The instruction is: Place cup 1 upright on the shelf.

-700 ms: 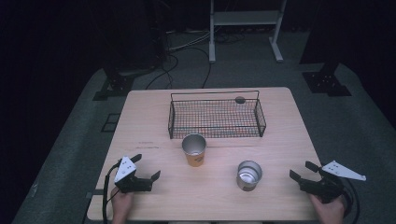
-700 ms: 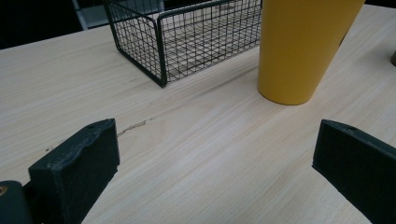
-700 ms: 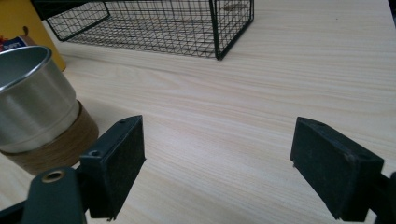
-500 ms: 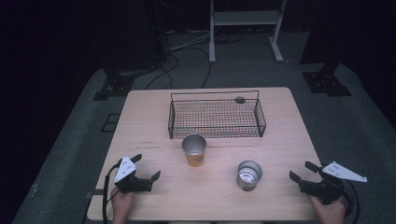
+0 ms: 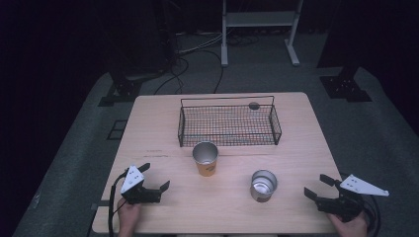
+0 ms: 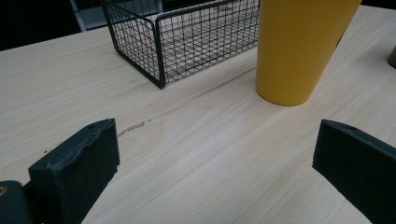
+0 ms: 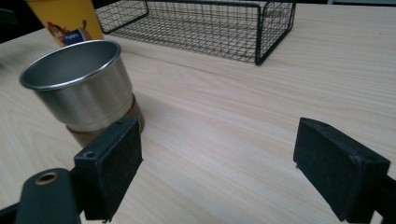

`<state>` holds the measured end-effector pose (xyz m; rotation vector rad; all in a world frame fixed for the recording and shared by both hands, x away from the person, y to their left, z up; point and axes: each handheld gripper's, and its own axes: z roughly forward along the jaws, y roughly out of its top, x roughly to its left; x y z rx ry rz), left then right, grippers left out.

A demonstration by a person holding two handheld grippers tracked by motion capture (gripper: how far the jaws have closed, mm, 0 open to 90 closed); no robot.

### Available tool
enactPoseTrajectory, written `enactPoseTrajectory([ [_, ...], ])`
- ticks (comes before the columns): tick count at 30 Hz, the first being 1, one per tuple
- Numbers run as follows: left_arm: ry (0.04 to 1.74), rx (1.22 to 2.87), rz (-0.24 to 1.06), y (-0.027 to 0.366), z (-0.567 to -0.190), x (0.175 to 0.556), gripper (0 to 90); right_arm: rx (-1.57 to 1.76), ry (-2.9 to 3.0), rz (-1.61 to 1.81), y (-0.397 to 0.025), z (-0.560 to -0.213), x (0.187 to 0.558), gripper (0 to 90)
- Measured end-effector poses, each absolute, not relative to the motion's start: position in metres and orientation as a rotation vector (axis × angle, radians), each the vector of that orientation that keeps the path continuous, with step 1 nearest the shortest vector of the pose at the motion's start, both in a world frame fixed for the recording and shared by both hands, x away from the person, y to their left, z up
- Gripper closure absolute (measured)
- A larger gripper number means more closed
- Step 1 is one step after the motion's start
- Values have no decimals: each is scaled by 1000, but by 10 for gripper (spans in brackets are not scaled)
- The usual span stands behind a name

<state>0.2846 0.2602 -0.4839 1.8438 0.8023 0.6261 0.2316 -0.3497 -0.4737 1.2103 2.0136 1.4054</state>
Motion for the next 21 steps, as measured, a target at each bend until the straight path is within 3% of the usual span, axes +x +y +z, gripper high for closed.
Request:
enactPoseTrajectory([
  [21,800,1840,626,260,-484,285,0,987,2238,1364,-305,-457,221,128],
])
